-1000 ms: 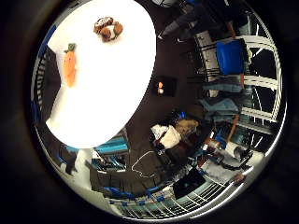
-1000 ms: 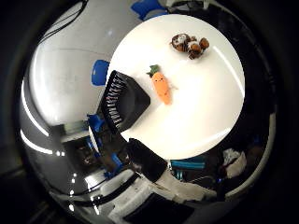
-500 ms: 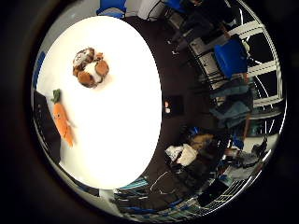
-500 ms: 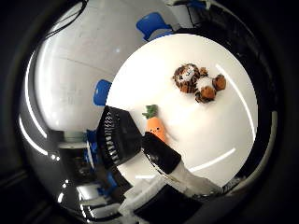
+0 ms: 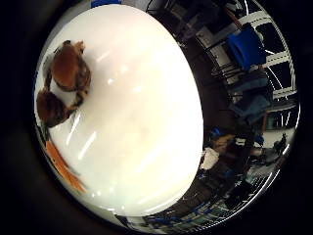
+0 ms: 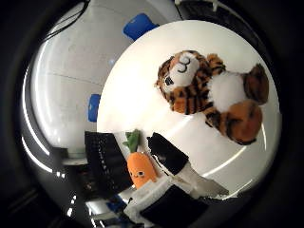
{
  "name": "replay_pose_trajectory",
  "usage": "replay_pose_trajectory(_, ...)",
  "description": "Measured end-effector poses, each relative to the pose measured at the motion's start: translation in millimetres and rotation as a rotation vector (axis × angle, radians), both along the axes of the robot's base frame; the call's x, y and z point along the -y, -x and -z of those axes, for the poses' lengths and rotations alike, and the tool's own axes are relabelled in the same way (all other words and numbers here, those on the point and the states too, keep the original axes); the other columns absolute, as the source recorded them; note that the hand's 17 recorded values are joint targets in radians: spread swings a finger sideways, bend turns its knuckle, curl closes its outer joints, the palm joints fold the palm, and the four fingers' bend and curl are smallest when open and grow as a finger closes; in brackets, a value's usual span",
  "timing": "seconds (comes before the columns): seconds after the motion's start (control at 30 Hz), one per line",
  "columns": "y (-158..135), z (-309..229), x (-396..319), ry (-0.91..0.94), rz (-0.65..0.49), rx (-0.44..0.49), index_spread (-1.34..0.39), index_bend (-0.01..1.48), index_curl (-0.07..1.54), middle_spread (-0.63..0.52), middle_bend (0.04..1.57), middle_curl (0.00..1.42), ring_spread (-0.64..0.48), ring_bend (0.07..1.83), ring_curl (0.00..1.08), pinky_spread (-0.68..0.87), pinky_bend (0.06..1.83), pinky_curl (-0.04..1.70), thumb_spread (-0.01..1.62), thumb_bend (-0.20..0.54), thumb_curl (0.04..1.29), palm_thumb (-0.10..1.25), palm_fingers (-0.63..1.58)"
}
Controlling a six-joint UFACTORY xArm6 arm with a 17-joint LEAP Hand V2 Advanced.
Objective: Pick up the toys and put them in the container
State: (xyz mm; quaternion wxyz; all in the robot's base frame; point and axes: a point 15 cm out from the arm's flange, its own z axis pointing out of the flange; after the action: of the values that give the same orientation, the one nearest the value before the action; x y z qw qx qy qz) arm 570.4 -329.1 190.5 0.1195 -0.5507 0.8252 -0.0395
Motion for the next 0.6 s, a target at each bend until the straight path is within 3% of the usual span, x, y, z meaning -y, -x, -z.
replay_pose_trajectory(0.37,-4,33,-8,-0.025,0.016,-0.033,-0.25,0.14,0.25,0.09,0.31,0.34,0.24,0.60,0.24,0.53,0.66,0.27,1.12,-0.020,0.30,0.51,0.30)
replay_pose_trajectory(0.47,-1,34,-6,-0.029,0.021,-0.039,-0.27,0.16,0.25,0.00,0.37,0.36,0.11,0.77,0.27,0.46,0.66,0.25,1.11,-0.015,0.31,0.53,0.51)
replay_pose_trajectory(0.53,0,32,-4,-0.027,0.023,-0.036,-0.32,0.15,0.24,-0.16,0.53,0.41,-0.12,0.96,0.32,0.03,0.84,0.27,1.10,-0.009,0.32,0.59,1.04)
replay_pose_trajectory(0.57,1,29,-1,-0.024,0.026,-0.031,-0.34,0.21,0.27,-0.19,0.62,0.45,-0.17,1.00,0.35,-0.14,0.89,0.29,1.09,-0.005,0.33,0.62,1.25)
replay_pose_trajectory(0.6,1,26,0,-0.021,0.029,-0.027,-0.36,0.28,0.32,-0.22,0.72,0.49,-0.21,1.03,0.38,-0.29,0.93,0.32,1.09,-0.004,0.33,0.66,1.31)
